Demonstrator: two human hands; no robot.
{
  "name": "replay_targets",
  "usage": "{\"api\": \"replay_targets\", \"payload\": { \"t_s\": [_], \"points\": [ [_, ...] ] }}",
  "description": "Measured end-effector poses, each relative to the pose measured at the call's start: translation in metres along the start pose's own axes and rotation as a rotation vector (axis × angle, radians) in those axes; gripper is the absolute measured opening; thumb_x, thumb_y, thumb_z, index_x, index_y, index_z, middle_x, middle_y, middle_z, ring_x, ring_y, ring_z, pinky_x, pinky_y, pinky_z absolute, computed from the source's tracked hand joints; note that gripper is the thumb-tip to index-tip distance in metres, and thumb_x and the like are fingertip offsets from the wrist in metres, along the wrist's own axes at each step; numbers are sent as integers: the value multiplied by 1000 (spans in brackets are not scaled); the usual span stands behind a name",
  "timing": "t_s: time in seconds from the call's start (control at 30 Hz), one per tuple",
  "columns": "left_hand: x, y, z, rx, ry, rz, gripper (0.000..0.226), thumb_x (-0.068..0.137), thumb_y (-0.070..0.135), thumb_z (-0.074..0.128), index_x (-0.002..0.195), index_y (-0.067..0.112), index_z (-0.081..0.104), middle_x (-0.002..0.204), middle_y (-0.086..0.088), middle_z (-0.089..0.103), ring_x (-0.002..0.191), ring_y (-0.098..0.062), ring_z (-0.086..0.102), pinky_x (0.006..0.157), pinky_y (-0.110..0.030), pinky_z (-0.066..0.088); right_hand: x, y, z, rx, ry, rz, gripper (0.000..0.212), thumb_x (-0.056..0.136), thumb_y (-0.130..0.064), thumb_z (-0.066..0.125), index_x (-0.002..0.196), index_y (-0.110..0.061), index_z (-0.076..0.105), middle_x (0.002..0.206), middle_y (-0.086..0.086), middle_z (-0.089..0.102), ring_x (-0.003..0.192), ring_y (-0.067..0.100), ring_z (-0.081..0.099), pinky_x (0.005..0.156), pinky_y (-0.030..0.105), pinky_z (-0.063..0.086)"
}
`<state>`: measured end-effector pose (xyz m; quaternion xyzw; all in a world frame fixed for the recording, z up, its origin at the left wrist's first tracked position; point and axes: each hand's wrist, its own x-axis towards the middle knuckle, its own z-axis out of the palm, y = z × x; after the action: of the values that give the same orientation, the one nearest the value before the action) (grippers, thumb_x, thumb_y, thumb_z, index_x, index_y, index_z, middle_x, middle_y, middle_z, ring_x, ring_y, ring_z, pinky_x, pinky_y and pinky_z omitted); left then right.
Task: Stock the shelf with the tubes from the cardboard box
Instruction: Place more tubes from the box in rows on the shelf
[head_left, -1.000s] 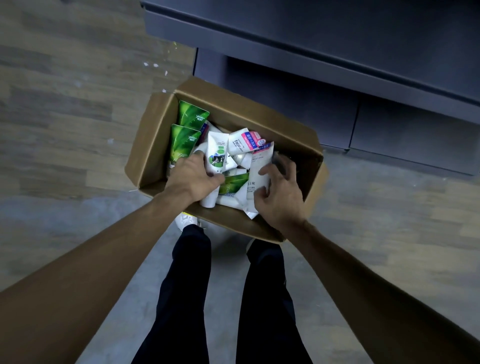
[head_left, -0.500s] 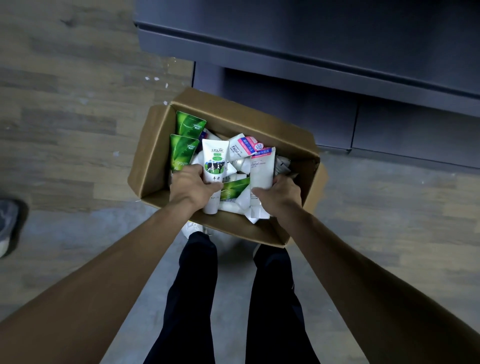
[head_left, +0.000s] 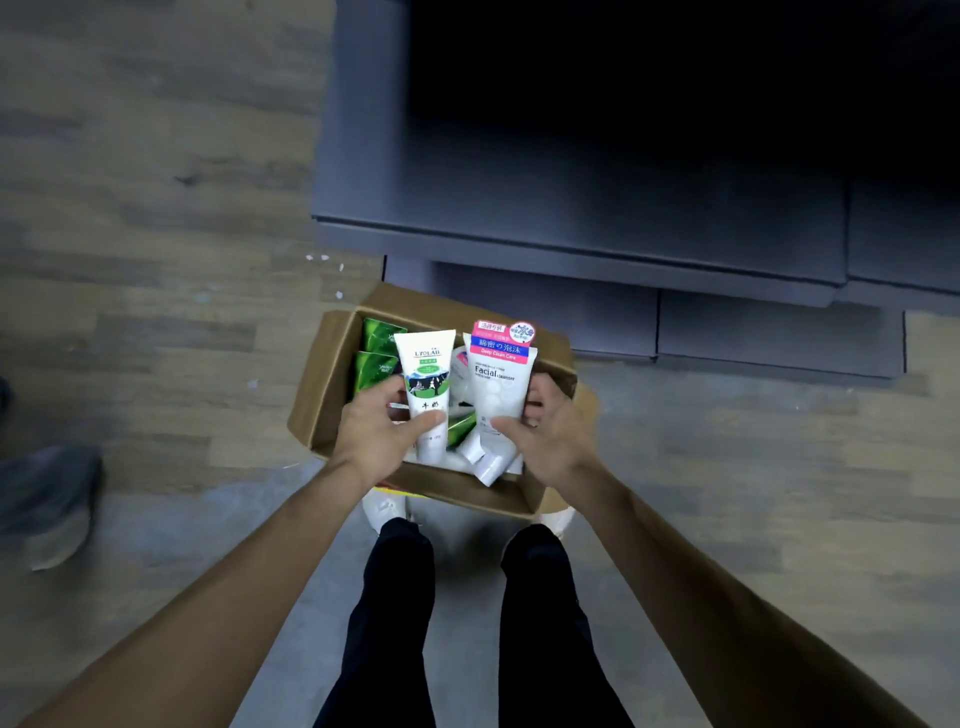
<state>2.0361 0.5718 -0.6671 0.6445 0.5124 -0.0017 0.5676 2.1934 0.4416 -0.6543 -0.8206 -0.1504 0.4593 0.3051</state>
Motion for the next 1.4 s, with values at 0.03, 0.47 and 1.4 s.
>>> {"api": "replay_targets", "payload": {
  "t_s": [0.03,0.47,1.4],
  "points": [
    [-4,10,-5,2,7,20,35,79,15,81,111,19,70,101,2,74,84,-11,67,73,-15,53,-5,-11,-7,20,2,-14,41,81,-15,78,111,-22,52,109,-10,62,104,12,62,93,32,53],
    [-71,158,-79,-52,93,332,29,80,9,78,105,18,66,90,10,70,79,0,66,73,-9,50,-99,-149,-96,72,95,-268,41,84,-10,74,120,-18,55,111,-7,67,98,4,64,82,18,52],
    [-106,333,-196,143,160,784,30,81,23,78,109,17,68,100,4,73,89,-11,69,82,-25,54,-174,-311,-176,100,382,-596,41,84,-16,73,120,-20,52,118,-5,65,105,10,65,90,35,56]
  ]
}}
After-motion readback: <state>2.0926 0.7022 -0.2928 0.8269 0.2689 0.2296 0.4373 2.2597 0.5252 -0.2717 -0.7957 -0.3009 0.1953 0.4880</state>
